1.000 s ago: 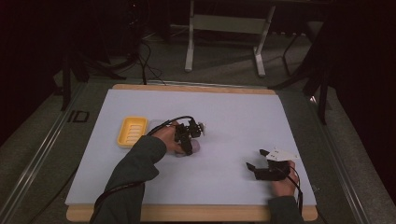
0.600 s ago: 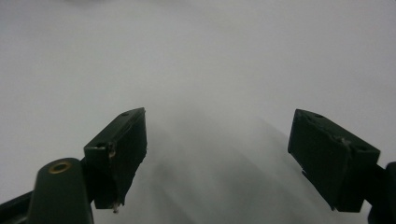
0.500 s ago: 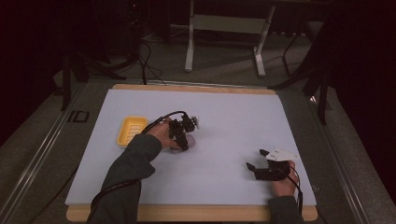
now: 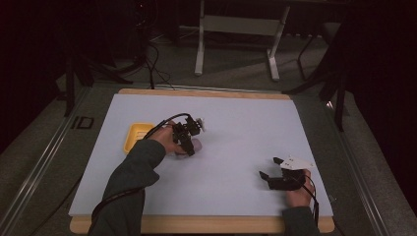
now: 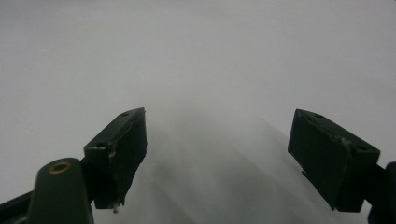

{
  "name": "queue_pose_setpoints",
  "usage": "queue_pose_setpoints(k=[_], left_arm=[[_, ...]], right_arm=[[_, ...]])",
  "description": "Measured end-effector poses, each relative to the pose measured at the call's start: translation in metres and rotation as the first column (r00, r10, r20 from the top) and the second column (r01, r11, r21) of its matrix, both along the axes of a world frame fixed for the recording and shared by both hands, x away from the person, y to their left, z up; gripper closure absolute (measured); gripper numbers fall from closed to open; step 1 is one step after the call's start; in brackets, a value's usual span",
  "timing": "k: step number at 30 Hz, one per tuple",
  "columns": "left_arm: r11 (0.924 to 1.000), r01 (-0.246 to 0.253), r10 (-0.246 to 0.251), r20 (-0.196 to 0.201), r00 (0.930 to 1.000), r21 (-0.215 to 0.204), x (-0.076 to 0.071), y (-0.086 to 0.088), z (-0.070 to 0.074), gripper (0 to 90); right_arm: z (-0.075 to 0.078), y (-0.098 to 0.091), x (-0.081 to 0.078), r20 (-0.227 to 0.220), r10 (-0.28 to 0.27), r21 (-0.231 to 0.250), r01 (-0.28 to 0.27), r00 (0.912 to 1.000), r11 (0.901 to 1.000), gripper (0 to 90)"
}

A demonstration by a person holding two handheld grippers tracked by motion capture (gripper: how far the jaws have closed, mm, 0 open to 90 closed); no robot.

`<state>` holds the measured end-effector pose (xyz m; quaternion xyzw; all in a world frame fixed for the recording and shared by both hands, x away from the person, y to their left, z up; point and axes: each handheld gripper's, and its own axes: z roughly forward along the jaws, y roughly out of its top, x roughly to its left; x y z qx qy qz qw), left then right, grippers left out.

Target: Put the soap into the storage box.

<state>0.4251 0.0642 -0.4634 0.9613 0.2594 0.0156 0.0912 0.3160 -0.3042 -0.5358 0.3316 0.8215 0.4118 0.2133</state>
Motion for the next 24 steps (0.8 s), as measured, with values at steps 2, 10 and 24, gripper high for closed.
queue_pose_setpoints(k=[2,10,24], left_arm=[[0.9999,-0.008,0.008,0.000,1.0000,-0.007,0.000,0.003,0.001,50.0],[0.9987,-0.044,0.044,-0.010,0.9990,0.024,0.003,0.012,0.003,50.0],[0.9944,-0.099,0.098,0.005,0.9951,0.037,0.006,0.025,0.007,50.0]], right_arm=[[0.000,0.000,0.000,0.002,0.001,-0.001,-0.001,1.0000,1.0000,19.2],[0.000,0.000,0.000,0.001,0.000,-0.001,0.000,1.0000,1.0000,19.2],[0.000,0.000,0.000,0.002,0.000,-0.003,0.000,1.0000,1.0000,19.1]])
